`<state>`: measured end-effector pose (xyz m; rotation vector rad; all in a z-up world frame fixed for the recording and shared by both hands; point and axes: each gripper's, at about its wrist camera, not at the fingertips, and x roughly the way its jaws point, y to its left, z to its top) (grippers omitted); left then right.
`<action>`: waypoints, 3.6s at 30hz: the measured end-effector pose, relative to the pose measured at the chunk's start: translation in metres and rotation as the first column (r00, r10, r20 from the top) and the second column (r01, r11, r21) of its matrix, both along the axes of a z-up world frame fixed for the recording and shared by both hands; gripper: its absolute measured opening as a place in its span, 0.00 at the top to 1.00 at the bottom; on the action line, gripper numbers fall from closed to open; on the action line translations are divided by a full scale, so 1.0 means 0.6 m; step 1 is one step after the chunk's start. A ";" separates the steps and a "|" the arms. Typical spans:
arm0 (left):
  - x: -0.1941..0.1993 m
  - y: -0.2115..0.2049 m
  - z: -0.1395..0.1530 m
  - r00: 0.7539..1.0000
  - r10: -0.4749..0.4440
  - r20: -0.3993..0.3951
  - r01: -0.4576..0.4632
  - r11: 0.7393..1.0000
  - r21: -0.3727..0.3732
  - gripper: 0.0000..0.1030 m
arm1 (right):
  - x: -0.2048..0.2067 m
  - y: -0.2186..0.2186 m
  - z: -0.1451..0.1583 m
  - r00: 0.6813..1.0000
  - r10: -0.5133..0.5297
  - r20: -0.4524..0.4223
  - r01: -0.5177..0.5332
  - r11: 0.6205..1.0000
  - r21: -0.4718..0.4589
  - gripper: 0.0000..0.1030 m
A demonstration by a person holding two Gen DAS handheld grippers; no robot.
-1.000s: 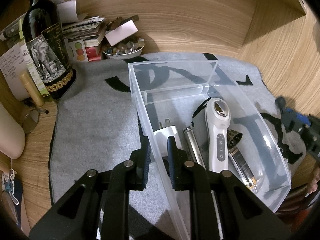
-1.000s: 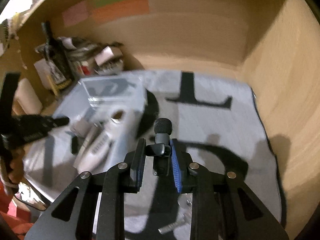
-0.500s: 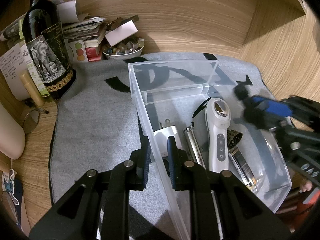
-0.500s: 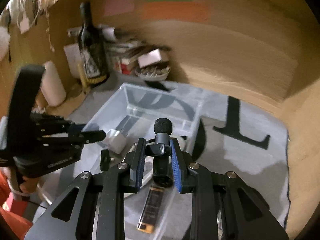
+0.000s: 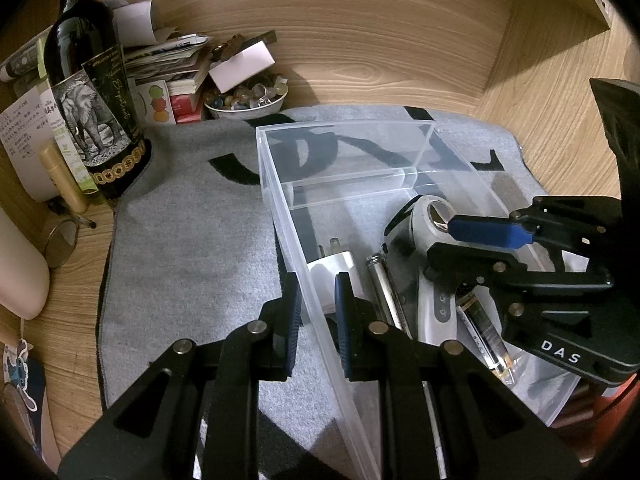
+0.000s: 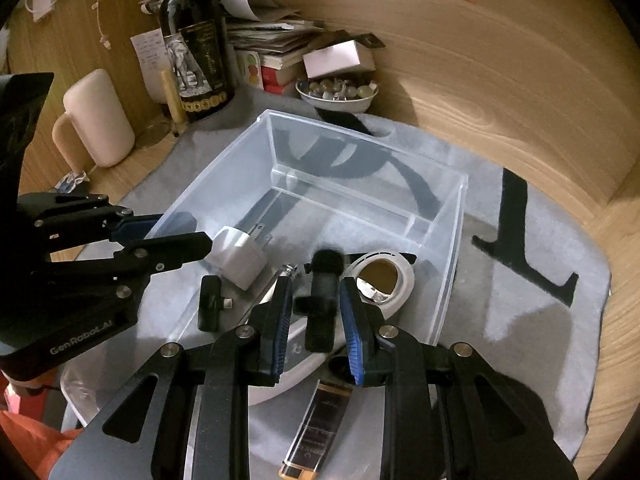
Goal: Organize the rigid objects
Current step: 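Place the black fob into the clear box and open the right tool, then grasp the silver keys on the mat with the right tool, then lower the silver keys into the clear box and release them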
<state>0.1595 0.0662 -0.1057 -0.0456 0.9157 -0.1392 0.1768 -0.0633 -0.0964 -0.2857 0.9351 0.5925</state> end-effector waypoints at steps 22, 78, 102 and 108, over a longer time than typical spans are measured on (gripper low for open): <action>-0.001 -0.002 0.000 1.000 -0.001 0.001 0.001 1.000 0.003 0.85 | -0.057 -0.128 0.076 0.953 -0.246 0.174 0.233 0.968 0.090 0.30; -0.003 -0.006 -0.001 1.000 -0.001 0.001 0.001 1.000 0.005 0.85 | -0.080 -0.228 0.058 0.883 -0.436 0.176 0.408 0.896 0.174 0.78; -0.004 -0.002 -0.001 1.000 -0.002 -0.002 0.002 1.000 0.009 0.85 | 0.001 -0.016 0.047 0.994 -0.043 0.105 0.033 0.996 0.088 0.78; -0.003 -0.002 -0.001 1.000 -0.001 -0.002 0.001 1.000 0.009 0.85 | 0.017 -0.016 0.019 0.999 -0.029 0.031 0.027 0.998 0.049 0.78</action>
